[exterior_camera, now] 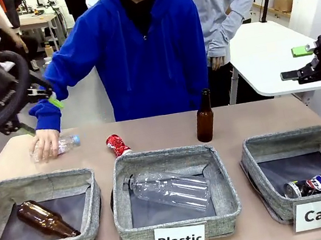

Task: Sort the can waste into the basket.
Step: Pick up the can waste from the table and place it in the right Fabric basket.

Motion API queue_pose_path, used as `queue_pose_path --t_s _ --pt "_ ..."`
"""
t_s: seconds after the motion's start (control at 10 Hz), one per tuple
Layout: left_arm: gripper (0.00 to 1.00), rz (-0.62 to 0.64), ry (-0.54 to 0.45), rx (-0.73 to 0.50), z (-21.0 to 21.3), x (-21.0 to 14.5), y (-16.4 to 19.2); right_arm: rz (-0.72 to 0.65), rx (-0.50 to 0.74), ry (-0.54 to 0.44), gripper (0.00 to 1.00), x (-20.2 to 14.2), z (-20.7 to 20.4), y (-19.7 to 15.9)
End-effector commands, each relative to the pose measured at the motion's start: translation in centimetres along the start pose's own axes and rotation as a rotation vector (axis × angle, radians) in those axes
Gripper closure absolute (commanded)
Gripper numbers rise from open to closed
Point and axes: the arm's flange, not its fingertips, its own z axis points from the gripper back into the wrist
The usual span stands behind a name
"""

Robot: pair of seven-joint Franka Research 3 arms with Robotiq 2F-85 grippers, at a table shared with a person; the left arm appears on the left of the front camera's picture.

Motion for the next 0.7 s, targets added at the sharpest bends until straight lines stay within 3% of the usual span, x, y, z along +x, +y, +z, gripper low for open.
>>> queue_pose_path --t_s 0.0,0.2,0.3,0.6 --pt "0.00 0.010 0.032 -0.111 5.9 -0.3 5.0 0.015 -0.002 0.009 0.00 -0.3 0.1 0.3" --pt "0.00 0.039 -0.040 -0.195 11.1 -1.7 12.1 0.015 -0.002 0.009 0.00 -0.3 0.1 0.3" --pt "0.00 0.097 -0.129 -0.219 13.4 -2.1 15.6 0.015 -0.002 0.009 0.00 -0.3 0.1 0.3" --pt "0.00 0.318 -0.156 -0.433 19.0 -1.7 27.7 0.015 -0.002 0.009 0.00 -0.3 0.1 0.3"
